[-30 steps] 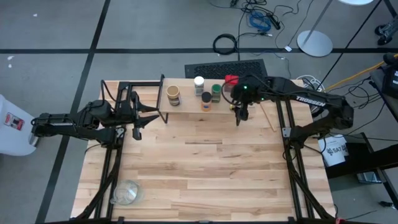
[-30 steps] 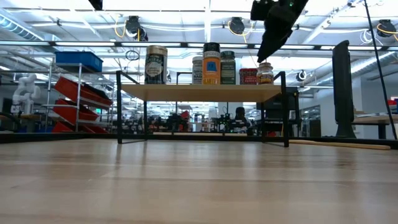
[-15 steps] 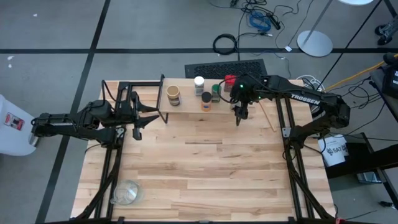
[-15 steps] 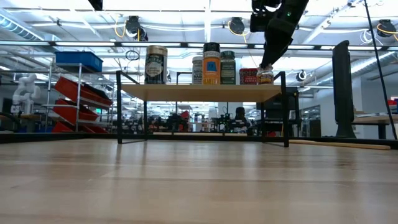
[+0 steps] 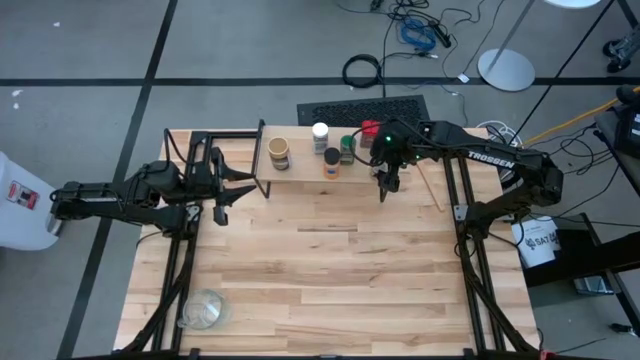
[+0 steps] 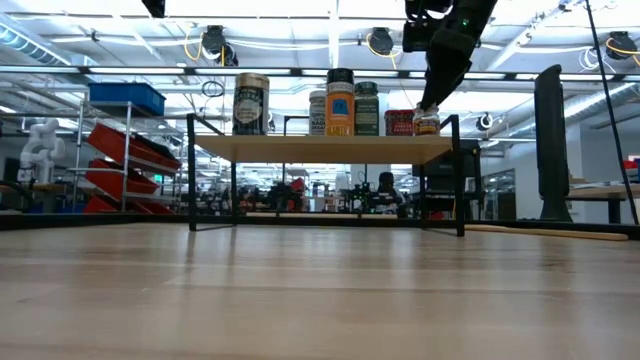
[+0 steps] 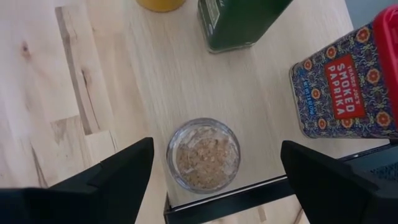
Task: Shelf spices
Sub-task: Remove the brown seasoning bottle from the shelf
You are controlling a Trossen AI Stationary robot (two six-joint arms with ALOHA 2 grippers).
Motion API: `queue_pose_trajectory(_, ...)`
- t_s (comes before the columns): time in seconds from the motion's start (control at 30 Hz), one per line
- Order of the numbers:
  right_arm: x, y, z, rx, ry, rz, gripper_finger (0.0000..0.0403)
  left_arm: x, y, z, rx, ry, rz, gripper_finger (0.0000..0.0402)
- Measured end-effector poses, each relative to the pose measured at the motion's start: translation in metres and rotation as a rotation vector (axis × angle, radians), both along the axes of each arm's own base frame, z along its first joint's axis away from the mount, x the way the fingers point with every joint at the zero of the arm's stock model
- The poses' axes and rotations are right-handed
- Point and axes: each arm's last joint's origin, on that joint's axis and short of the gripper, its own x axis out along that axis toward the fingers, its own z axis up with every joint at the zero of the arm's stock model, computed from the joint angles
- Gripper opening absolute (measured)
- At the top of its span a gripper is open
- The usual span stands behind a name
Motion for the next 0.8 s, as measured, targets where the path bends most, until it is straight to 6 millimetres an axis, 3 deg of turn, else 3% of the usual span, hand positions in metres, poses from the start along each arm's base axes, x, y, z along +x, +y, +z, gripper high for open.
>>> queue_pose_trajectory(0.33, 0.012, -0.005, -0.018, 0.039, 0.065, -0.016, 0.0331, 0.0, 0.0, 0.0, 0.0, -0.002, 0.0, 0.0129)
queue_pose_trajectory(0.53, 0.015, -0.006, -0.021, 0.037, 0.079, -0.001, 0.0289, 0.0, 0.0, 0.0, 0.0, -0.001, 0.0, 0.0129)
queue_pose_trajectory(0.8, 0.008, -0.002, -0.012, 0.074, 0.023, -0.007, 0.0239, 0.0, 0.0, 0.0, 0.0, 0.001, 0.0, 0.0129)
